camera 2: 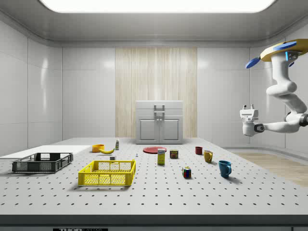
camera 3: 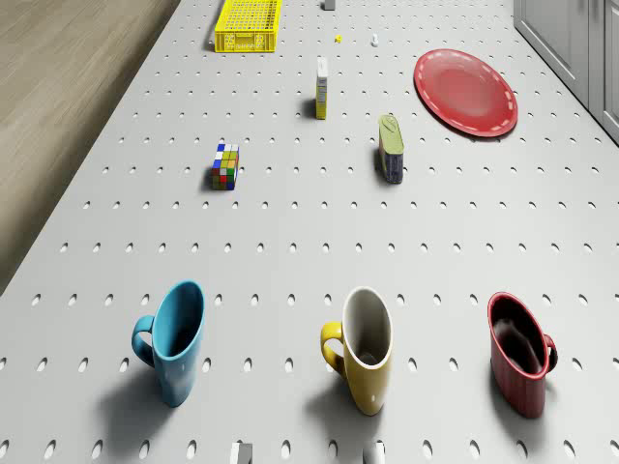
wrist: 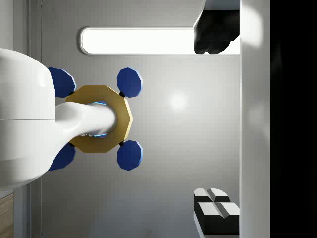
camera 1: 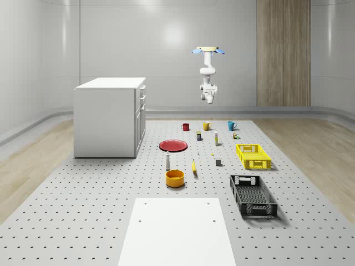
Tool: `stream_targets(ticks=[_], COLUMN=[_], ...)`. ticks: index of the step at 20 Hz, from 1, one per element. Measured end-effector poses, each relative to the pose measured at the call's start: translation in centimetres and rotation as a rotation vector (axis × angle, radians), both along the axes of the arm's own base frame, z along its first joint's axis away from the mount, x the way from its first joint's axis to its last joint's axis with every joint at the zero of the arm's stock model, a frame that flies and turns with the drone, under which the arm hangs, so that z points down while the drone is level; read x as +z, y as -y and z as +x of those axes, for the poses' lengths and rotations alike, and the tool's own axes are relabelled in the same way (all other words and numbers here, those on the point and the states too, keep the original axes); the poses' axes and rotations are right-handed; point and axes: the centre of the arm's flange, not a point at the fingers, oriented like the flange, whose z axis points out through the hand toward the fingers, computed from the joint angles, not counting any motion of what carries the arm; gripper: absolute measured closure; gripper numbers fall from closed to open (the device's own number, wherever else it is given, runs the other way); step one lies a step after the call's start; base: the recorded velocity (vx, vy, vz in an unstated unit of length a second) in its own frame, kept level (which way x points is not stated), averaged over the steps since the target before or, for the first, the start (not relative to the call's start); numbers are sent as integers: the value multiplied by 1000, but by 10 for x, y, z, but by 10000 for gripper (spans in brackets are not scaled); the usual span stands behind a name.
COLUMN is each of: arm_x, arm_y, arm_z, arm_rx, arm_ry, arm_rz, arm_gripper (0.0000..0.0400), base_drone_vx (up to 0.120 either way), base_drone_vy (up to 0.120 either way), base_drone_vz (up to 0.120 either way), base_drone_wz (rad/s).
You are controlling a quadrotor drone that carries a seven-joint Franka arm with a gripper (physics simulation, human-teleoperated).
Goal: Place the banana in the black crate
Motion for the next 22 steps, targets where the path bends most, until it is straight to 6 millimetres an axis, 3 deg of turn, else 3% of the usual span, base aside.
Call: stream_targets(ticks=[3,11,22], arm_x=[23,71,92], arm_y=[0,0,0], arm_z=[-3,-2,-1], arm_rx=[0,0,0], arm_ry=[2,9,17], arm_rz=[0,0,0], arm_gripper=[0,0,0], base_drone_vx=[13,120,120], base_drone_vy=[-80,-120,-120], base_drone_vz=[0,0,0], base_drone_wz=[0,0,0])
